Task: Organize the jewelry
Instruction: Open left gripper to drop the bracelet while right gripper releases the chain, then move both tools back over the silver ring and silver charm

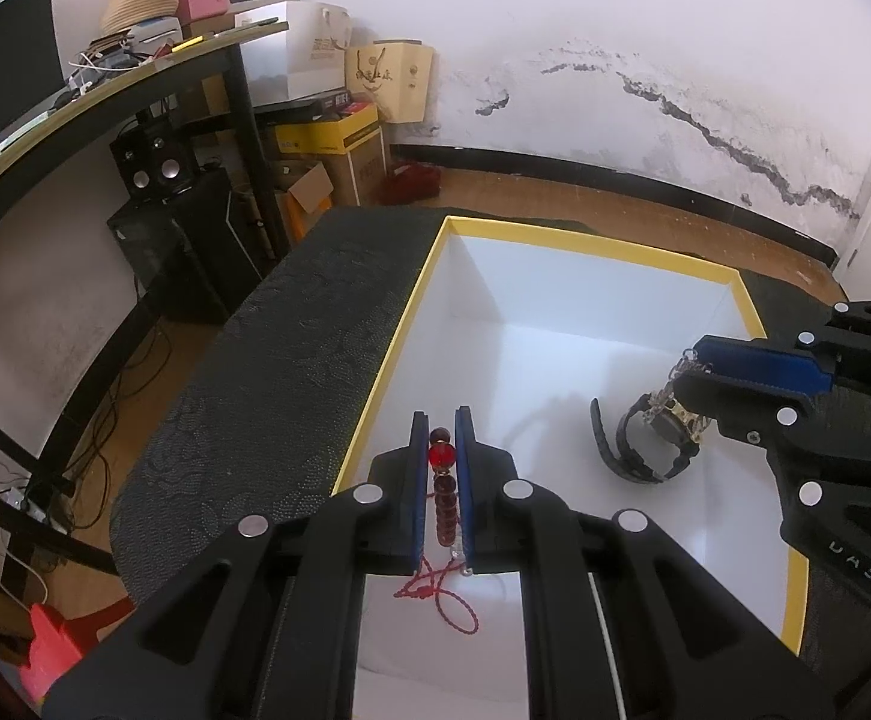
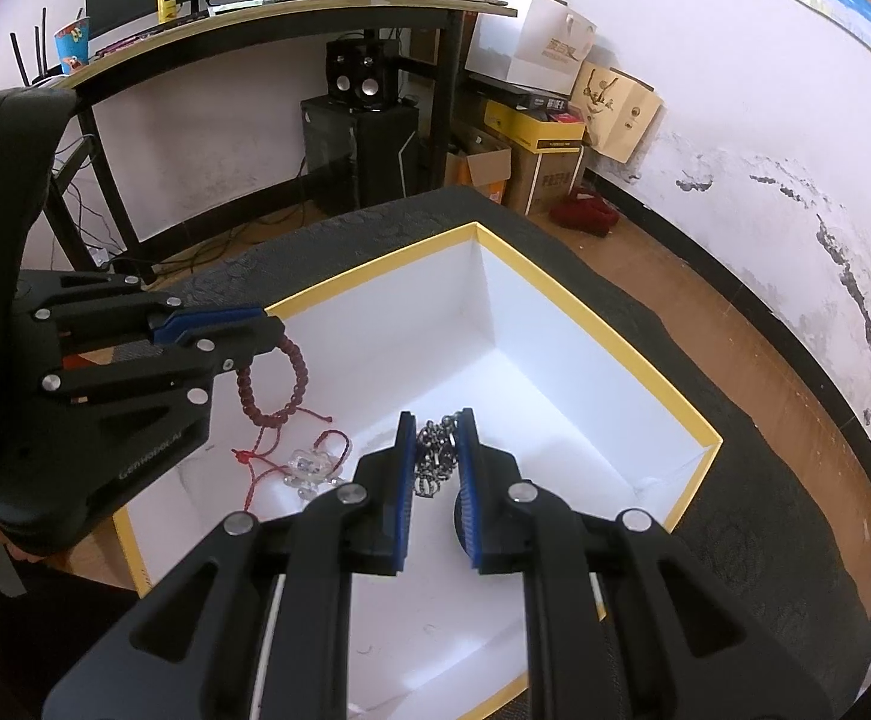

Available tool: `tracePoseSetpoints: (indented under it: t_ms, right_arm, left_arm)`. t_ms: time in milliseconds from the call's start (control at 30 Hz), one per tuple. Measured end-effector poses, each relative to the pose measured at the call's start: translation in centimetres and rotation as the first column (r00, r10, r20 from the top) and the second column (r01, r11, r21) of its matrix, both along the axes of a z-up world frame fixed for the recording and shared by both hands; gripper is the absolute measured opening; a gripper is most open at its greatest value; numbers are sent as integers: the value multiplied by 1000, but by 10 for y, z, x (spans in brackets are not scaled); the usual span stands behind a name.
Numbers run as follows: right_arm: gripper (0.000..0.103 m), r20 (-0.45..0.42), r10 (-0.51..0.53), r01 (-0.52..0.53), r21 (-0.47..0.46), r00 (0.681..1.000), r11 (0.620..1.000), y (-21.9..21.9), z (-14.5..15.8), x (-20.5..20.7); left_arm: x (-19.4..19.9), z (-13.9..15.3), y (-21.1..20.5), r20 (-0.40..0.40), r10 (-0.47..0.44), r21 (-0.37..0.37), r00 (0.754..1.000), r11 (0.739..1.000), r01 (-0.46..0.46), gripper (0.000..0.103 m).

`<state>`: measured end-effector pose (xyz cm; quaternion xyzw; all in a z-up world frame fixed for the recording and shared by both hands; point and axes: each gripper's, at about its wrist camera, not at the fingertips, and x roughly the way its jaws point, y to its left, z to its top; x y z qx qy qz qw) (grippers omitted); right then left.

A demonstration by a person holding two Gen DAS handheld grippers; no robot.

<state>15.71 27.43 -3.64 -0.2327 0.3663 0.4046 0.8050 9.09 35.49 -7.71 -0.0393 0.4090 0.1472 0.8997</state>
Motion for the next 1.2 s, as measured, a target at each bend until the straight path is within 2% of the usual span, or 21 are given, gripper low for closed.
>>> tracePoseSetpoints:
  t_ms: [100, 133, 167, 200, 233, 267, 400, 767, 933, 1100, 1200]
  right_arm:
    - [14, 3, 0, 0, -5, 1000, 1000, -1, 0, 0]
    - [14, 14, -7, 7, -15, 1000, 1000, 0, 0, 0]
    - [29, 20, -18, 19, -24, 1000, 1000, 1, -1, 1]
    - [68, 18, -36, 37, -31, 999, 999, 0, -2, 4]
    - [77, 26, -56, 56, -24, 998, 998, -1, -2, 7]
    - [89, 48, -85, 85, 4, 995, 996, -6, 1, 9]
    - [89, 30, -116, 114, 59, 993, 992, -17, 6, 20]
    - [89, 23, -128, 126, 73, 991, 989, -26, 10, 22]
    - [89, 15, -142, 140, 94, 990, 986, -42, 18, 20]
    - [89, 15, -173, 170, 120, 985, 978, -78, 33, 18]
    - [89, 24, -214, 209, 125, 977, 970, -120, 42, 19]
  left_arm:
    - [1, -2, -2, -18, -7, 2, 1000, 1000, 7, 9]
    - [2, -3, -4, -29, -10, 15, 1000, 1000, 10, 14]
    - [4, -4, -5, -37, -8, 30, 999, 999, 9, 24]
    - [5, -4, -7, -46, -4, 48, 999, 999, 6, 64]
    - [3, -3, -8, -43, 39, 101, 998, 994, -35, 81]
    - [1, -1, -8, -26, 45, 113, 999, 993, -41, 85]
    - [-3, 7, -5, 7, 25, 43, 1000, 999, -25, 86]
    - [0, 11, -5, 1, 29, 62, 1000, 998, -29, 86]
    - [-1, 16, -9, 13, 27, 67, 1000, 997, -28, 90]
    - [2, 28, -29, 38, -16, 58, 999, 998, 13, 92]
    - [7, 33, -52, 56, -63, 40, 996, 997, 60, 92]
